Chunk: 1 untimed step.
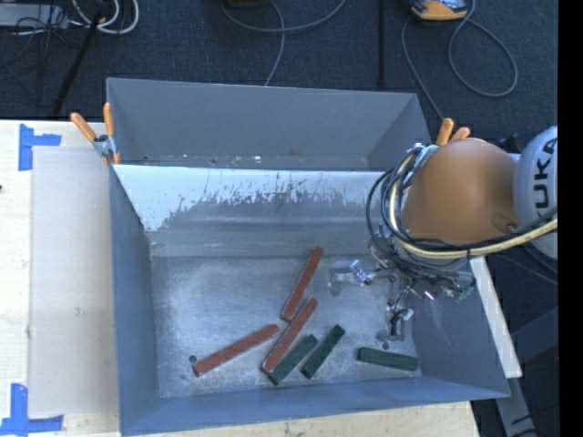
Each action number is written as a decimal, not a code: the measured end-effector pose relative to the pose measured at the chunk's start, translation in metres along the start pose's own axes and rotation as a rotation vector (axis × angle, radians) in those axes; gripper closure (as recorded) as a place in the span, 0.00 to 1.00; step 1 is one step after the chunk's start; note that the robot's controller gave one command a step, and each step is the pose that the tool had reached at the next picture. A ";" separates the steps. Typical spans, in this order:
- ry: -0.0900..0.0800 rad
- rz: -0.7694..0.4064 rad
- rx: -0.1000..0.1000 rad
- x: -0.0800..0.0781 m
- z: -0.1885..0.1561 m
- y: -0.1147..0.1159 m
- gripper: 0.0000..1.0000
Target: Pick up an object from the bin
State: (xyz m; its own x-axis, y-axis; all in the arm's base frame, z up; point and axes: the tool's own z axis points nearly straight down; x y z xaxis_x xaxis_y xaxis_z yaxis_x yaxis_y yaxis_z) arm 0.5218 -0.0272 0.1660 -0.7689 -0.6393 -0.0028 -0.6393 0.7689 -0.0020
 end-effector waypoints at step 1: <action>-0.005 -0.167 0.002 0.019 0.081 0.054 0.00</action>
Offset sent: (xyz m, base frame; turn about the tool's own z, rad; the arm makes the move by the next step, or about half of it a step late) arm -0.0512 0.0283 -0.0805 -0.1658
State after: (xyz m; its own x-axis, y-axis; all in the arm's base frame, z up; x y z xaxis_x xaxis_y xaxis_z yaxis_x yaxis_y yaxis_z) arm 0.4726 0.0023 0.0848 -0.6523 -0.7579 -0.0068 -0.7579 0.6523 -0.0047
